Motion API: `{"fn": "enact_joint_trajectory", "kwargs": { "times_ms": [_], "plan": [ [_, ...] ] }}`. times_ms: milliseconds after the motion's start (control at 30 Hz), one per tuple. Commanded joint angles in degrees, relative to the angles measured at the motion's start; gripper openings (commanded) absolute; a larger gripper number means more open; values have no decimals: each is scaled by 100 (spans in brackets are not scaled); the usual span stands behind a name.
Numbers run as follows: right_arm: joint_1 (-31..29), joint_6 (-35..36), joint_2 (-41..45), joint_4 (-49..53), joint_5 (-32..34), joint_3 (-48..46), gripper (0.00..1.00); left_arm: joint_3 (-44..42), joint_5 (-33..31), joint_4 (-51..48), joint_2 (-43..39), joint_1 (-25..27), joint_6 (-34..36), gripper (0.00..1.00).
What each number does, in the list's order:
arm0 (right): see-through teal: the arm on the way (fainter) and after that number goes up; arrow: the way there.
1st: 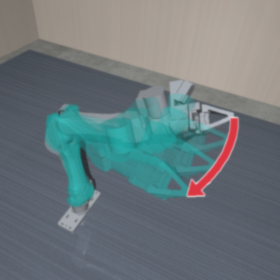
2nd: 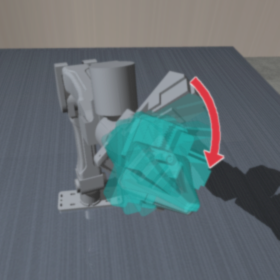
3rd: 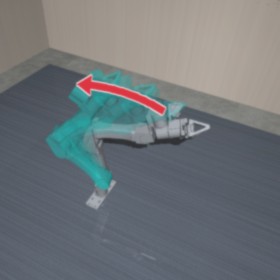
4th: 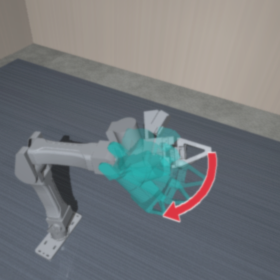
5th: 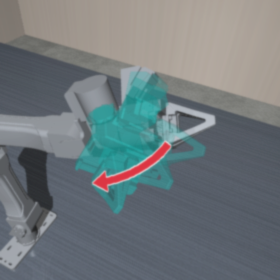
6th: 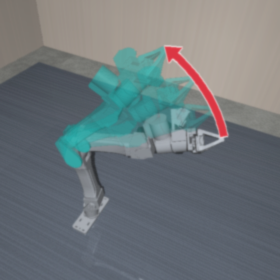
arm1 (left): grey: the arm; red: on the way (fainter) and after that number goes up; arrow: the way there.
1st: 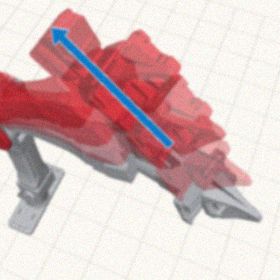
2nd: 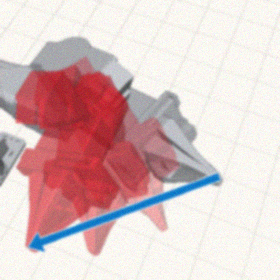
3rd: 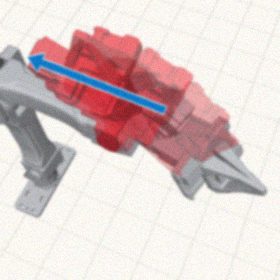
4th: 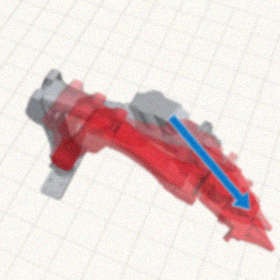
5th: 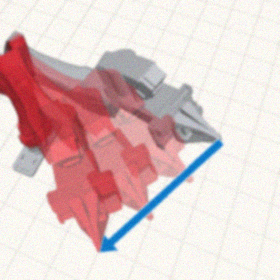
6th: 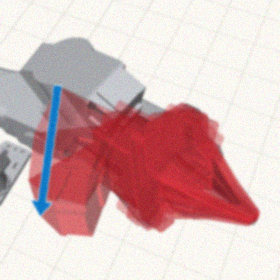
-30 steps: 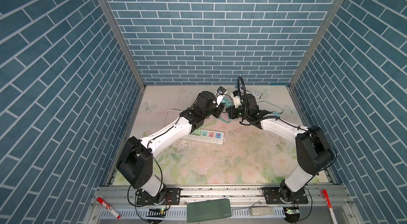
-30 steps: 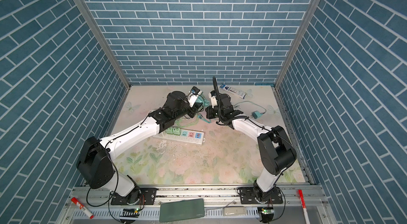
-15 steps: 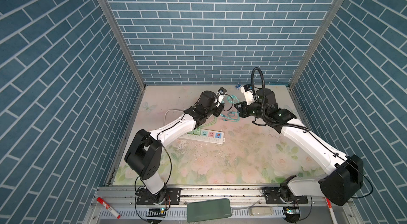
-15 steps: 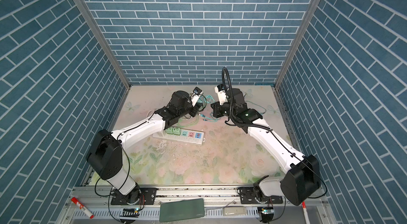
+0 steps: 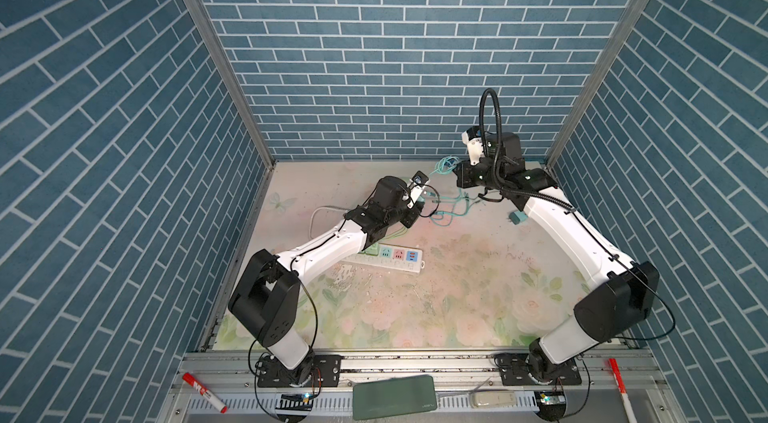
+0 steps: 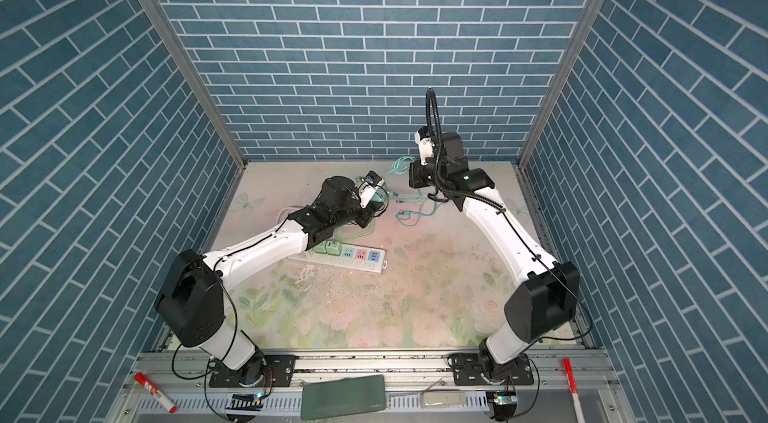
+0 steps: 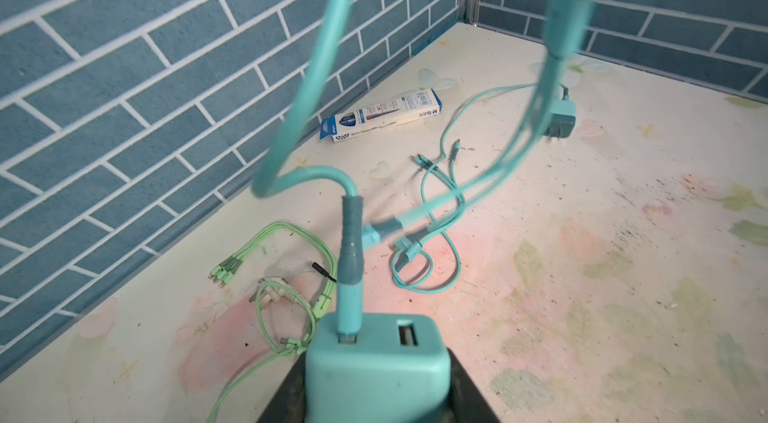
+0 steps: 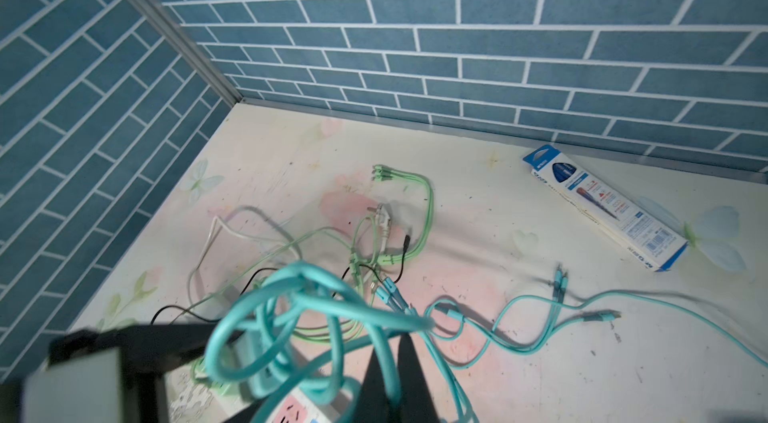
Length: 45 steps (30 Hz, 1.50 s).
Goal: Insert the plug
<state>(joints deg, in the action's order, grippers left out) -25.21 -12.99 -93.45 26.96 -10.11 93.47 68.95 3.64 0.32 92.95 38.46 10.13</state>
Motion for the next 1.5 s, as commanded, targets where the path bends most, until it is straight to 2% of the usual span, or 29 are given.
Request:
{"fn": "enact_joint_trajectory", "kwargs": {
  "times_ms": [0, 167, 367, 433, 500, 567, 700, 967, 1200, 1467],
  "plan": [
    [109, 148, -498, 269, -322, 611, 0, -53, 232, -219, -179, 76, 175, 16],
    [113, 64, -1100, 469, -769, 1137, 1, -61, 422, -156, -109, 92, 244, 16],
    [228, -484, -1742, 703, -672, 1449, 4, 108, 649, 71, -9, 166, 97, 16],
    [281, -663, -1954, 840, -712, 1579, 11, 151, 679, 117, -14, 180, 70, 16],
    [325, -762, -2140, 1021, -779, 1696, 25, 188, 697, 165, -24, 184, 33, 16],
    [380, -810, -2165, 1059, -862, 1633, 34, 228, 721, 203, -14, 182, 11, 17],
    [568, -851, -1782, 856, -886, 1066, 45, 298, 721, 292, 119, 184, -20, 17],
    [963, -926, -545, 318, -1237, -442, 50, 659, 728, 338, 481, 182, -185, 17],
    [983, -1457, 478, -598, -2201, -1614, 49, 722, 793, 425, 542, 182, -241, 17],
    [732, -2022, 398, -1557, -3406, -1942, 47, 646, 835, 443, 526, 183, -287, 17]
  ]
}}
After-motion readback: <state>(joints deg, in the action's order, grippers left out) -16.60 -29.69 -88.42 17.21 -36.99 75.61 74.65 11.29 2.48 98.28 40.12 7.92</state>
